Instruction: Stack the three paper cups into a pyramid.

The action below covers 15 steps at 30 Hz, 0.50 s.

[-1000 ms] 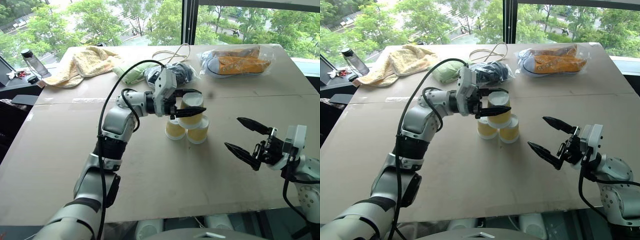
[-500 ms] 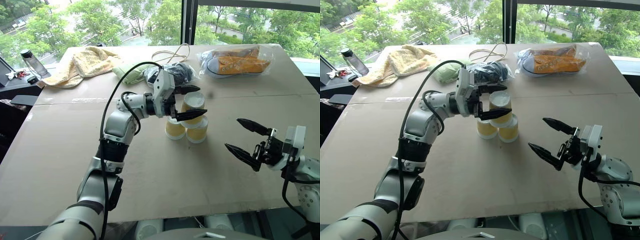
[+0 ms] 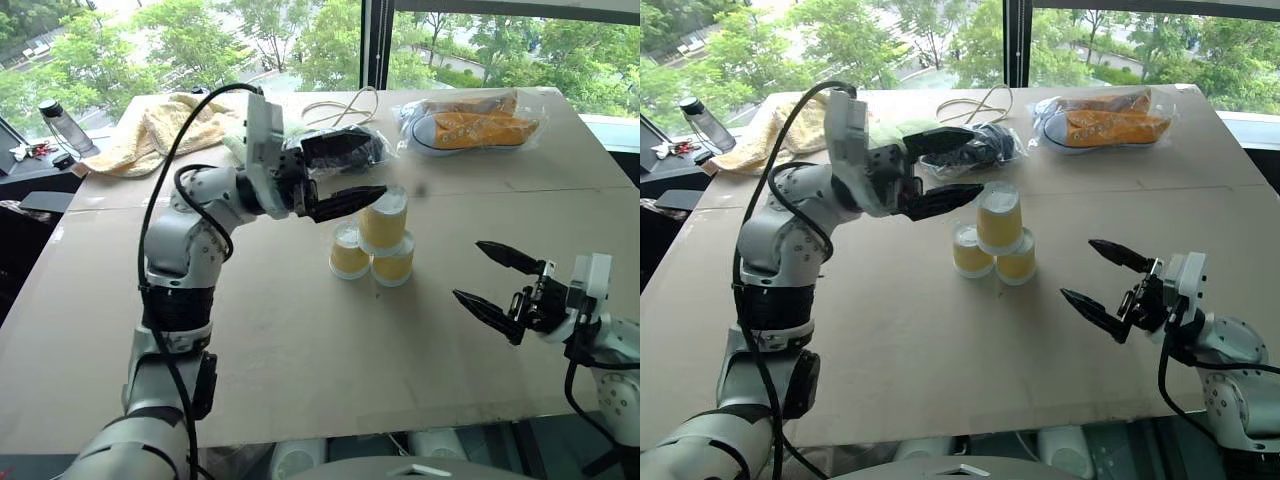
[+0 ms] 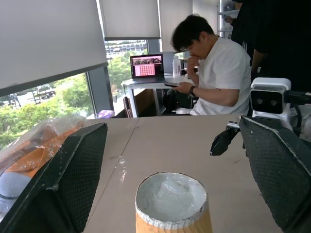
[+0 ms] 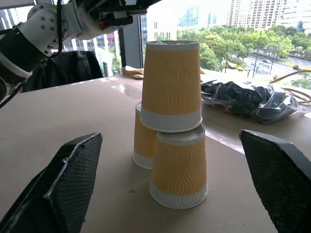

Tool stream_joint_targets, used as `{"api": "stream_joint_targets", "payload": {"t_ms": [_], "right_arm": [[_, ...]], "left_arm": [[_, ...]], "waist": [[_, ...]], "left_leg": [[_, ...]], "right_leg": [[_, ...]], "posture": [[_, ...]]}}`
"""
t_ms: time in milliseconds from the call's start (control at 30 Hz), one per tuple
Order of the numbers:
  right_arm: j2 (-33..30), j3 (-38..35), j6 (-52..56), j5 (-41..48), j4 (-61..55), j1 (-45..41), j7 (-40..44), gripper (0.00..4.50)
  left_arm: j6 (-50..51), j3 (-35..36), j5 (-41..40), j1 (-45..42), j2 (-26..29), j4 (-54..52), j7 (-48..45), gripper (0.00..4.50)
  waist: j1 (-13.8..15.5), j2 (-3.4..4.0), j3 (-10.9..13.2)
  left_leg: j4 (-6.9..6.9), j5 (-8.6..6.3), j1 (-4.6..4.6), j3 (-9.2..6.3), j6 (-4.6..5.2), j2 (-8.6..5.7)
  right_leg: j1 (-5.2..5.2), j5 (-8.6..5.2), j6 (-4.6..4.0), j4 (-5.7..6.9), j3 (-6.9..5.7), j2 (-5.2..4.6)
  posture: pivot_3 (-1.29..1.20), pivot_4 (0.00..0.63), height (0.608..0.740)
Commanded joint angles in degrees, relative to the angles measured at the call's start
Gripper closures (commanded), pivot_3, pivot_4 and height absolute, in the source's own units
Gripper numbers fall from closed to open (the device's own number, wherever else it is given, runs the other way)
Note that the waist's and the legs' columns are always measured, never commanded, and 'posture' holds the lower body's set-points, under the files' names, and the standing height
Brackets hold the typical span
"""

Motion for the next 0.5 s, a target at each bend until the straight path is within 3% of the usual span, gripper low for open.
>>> {"api": "stream_joint_targets", "payload": {"t_ms": [33,200,267,500], "right_arm": [[0.3,-2.4,-2.9,-0.3,3.4,2.1,1.8,0.00],[1.7,-2.9,-4.9,-1.0,8.3,1.7,1.8,0.00],[1.2,-2.7,-6.5,-2.9,11.1,1.6,2.9,0.00],[0.6,-1.4,-10.6,-7.2,19.9,-0.8,6.0,0.00]], "left_arm": [[4.9,4.2,-2.0,8.4,5.9,-6.0,1.9,0.07],[2.6,2.6,5.7,29.0,10.7,-12.2,5.3,0.07],[-2.1,2.0,10.0,36.4,9.8,-13.7,7.5,0.07],[-14.8,-3.0,20.2,46.2,4.2,-8.8,12.4,0.07]], "waist": [[-0.1,0.00,0.0],[-0.2,0.10,0.0],[0.0,0.06,0.0],[1.5,0.10,0.0]], "left_leg": [[-0.03,0.00,0.03,0.01,0.00,0.01],[-0.05,-0.01,0.11,0.12,0.00,0.09],[-0.09,0.00,0.09,0.12,0.00,0.08],[-0.08,-0.01,0.13,0.14,0.00,-0.04]], "right_leg": [[0.00,0.00,0.00,0.00,0.03,0.00],[0.02,-0.01,-0.01,0.00,0.15,-0.03],[0.00,-0.01,-0.01,-0.03,0.16,-0.10],[0.10,-0.01,-0.05,-0.04,0.16,-0.33]], "posture": [[0.00,0.150,0.740],[0.00,0.150,0.740],[0.00,0.150,0.740],[0.00,0.150,0.740]]}}
